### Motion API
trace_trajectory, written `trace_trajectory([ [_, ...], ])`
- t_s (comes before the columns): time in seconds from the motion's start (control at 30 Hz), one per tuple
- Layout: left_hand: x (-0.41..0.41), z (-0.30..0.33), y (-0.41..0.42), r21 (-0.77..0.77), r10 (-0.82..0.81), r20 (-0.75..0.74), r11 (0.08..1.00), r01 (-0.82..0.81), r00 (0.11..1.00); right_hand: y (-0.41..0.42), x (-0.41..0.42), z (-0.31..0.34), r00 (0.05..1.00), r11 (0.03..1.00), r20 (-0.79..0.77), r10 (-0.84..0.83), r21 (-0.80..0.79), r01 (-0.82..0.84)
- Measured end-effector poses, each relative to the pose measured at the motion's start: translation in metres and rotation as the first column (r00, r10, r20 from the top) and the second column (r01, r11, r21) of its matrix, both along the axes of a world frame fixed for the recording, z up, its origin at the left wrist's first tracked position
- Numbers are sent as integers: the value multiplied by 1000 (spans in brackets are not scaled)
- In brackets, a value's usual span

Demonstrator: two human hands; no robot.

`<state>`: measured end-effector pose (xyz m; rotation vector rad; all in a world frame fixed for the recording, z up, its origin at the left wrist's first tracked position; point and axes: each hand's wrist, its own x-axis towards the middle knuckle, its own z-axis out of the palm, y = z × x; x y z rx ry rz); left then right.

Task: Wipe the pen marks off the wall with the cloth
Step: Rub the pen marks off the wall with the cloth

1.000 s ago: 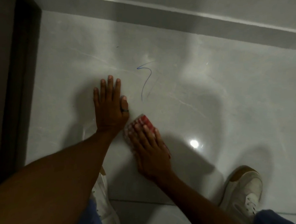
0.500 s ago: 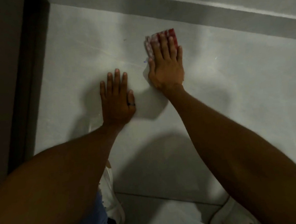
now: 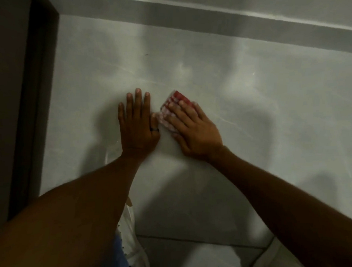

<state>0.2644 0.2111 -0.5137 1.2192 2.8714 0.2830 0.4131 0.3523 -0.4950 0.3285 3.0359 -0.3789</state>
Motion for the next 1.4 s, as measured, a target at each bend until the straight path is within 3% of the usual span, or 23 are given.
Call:
trace_trajectory([
  [0.07,0,1,0,13,3,8,1000,-4,1000,22,-11,-2,1000,1000,-5,-16,23,16],
  [0.13,0,3,0,16,4,21,1000,-4,1000,46,-27,-1,988,988,-15,-155,25,155],
  [0.27,1,5,1,16,9,28,1000,-10,1000,93,-72,3,894,894,53,-445,-36,447],
  [0.4,0,1,1,15,4,2,1000,-4,1000,88,-102,10,824,825,102,-557,-40,563],
  [0.53,1,1,-1,8,1,-1,1000,-1,1000,27,-67,15,929,930,87,-360,-46,365],
  [0.7,0,3,0,6,0,28,1000,0,1000,-59,78,3,995,993,26,-98,-67,99],
  [0.8,1,4,-1,-1,3,43,1000,-2,999,-43,122,-9,996,996,39,85,-28,-84],
  [0.87,2,4,-1,5,-1,42,1000,0,999,-21,118,-13,996,996,25,87,-20,-87],
  [1.03,1,-1,-3,24,-6,29,1000,5,1000,36,66,-7,978,978,14,-207,22,207],
  [1.17,-1,-3,-2,14,-9,19,1000,9,1000,94,1,2,881,878,60,-469,-76,472],
  [1.27,0,-1,-2,-45,12,24,999,-11,1000,85,-21,6,789,782,160,-593,-119,612],
  [1.4,-11,27,1,-214,-21,262,974,79,965,24,9,38,737,756,371,-565,-124,642],
])
